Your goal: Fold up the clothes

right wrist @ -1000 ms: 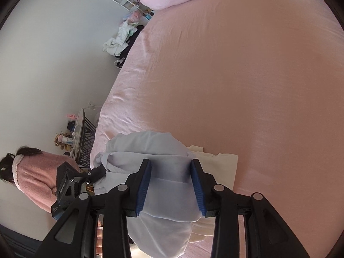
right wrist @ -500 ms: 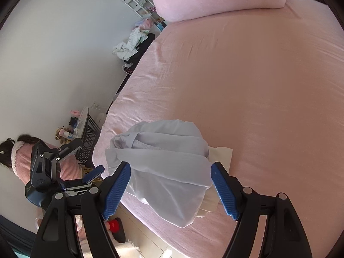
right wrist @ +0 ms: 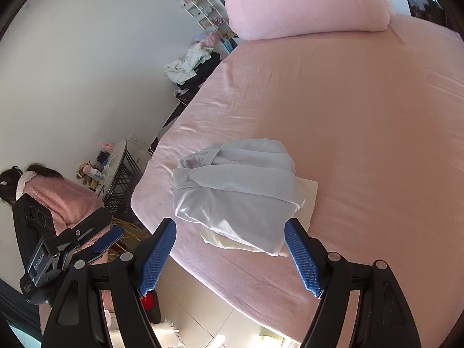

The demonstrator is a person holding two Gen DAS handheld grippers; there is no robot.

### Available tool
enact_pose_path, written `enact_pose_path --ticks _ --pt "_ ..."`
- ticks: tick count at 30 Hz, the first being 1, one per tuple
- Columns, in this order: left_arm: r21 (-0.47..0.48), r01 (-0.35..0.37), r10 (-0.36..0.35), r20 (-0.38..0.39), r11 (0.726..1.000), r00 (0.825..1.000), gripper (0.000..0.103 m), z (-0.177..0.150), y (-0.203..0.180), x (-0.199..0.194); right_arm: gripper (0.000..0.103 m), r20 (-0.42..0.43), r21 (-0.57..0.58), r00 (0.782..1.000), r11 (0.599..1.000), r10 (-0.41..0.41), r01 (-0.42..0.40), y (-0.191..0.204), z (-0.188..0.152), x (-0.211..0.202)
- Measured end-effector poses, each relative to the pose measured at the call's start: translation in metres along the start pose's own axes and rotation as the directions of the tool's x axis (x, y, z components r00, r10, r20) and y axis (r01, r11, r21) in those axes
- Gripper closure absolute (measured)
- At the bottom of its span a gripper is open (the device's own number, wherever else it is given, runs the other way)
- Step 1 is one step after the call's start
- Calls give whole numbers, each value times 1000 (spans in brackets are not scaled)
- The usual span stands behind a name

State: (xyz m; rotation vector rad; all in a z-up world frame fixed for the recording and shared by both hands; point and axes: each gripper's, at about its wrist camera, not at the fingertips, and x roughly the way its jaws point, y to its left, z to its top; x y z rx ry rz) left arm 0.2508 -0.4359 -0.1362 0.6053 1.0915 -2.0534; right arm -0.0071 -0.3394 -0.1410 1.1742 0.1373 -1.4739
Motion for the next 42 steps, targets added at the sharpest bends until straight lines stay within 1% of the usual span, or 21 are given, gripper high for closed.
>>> enact_pose_path --ticks 2,5,9,12,15,20,21,22,24,25,27,28,29,30,31,35,37,42 --pt "18 -12 11 17 1000 1000 5 -9 -7 -11 26 19 -27 1000 1000 -5 5 7 -6 -10" --pt "42 -63 62 42 997 997 5 -22 -20 -22 26 48 -78 999 997 -13 17 21 -14 -26" --pt "79 -123 116 89 989 989 4 -43 -39 -37 26 86 -133 996 990 -27 39 33 -28 -51" --pt "115 -159 145 124 981 982 4 -58 -55 -50 26 123 -153 991 986 -51 70 41 -36 -71" --pt "176 -221 192 168 959 967 4 -71 -72 -65 26 159 -170 985 981 -69 96 48 -45 -92" --pt "255 -311 259 217 916 941 4 -82 -91 -81 26 209 -149 974 982 -86 119 48 -59 -124" --pt "264 -320 265 225 910 938 4 -83 -93 -84 26 221 -142 971 981 -96 130 48 -62 -129" --pt "263 -313 257 226 912 940 4 -84 -94 -87 26 232 -135 967 981 -106 139 48 -64 -133" --pt "257 -295 238 229 920 944 3 -85 -95 -92 26 239 -108 965 985 -105 134 45 -67 -141" --pt "256 -295 235 240 920 942 2 -85 -97 -95 26 243 -91 965 988 -104 129 43 -69 -145" --pt "257 -323 250 280 911 927 0 -89 -101 -101 26 257 -59 961 991 -103 122 40 -74 -153" --pt "261 -352 271 302 899 914 0 -92 -104 -104 26 266 -56 958 990 -112 131 40 -78 -158" --pt "270 -374 286 315 887 905 0 -95 -108 -105 26 274 -53 954 989 -121 140 40 -81 -163" --pt "279 -384 291 323 880 900 0 -98 -111 -107 26 284 -59 950 986 -131 154 41 -85 -168" --pt "286 -386 290 326 877 900 0 -100 -113 -108 26 292 -67 946 984 -141 167 43 -88 -173" --pt "285 -333 250 292 899 923 0 -108 -115 -114 26 283 -129 941 964 -189 232 53 -100 -183" --pt "279 -324 248 275 904 929 0 -112 -114 -117 26 278 -166 936 949 -215 267 61 -106 -183" --pt "273 -304 244 233 913 941 0 -124 -112 -123 26 265 -257 936 919 -230 299 75 -125 -180"
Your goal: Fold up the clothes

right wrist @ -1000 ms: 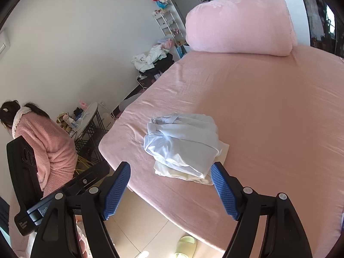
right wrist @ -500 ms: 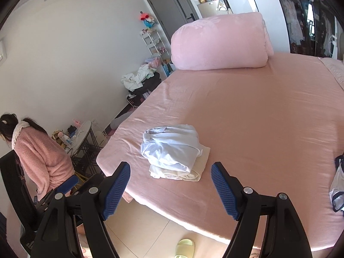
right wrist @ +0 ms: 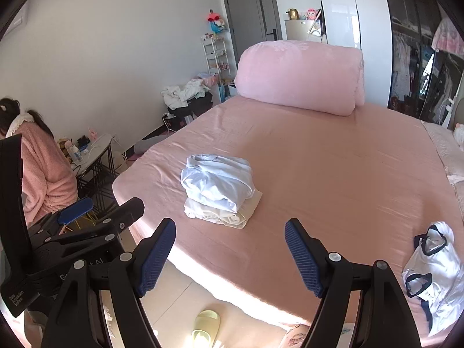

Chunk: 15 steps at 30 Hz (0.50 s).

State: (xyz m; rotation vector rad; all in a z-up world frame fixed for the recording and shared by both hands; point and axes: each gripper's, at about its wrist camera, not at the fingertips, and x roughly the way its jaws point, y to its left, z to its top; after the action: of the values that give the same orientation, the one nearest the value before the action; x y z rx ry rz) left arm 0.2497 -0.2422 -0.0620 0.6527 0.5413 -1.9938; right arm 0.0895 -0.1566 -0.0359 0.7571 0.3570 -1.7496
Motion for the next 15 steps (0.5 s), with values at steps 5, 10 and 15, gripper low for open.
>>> enact_pose_path --ticks 5,10,15 --pt "38 -101 101 3 994 995 0 -16 -3 -8 26 -19 -35 1000 999 -10 10 10 -6 -7" --pt "102 -173 171 31 980 985 0 -23 -11 -19 26 -11 -111 998 992 -64 63 22 -8 -18" --pt "100 -130 127 29 986 991 0 -21 -12 -26 26 2 -202 993 973 -117 115 34 -14 -27"
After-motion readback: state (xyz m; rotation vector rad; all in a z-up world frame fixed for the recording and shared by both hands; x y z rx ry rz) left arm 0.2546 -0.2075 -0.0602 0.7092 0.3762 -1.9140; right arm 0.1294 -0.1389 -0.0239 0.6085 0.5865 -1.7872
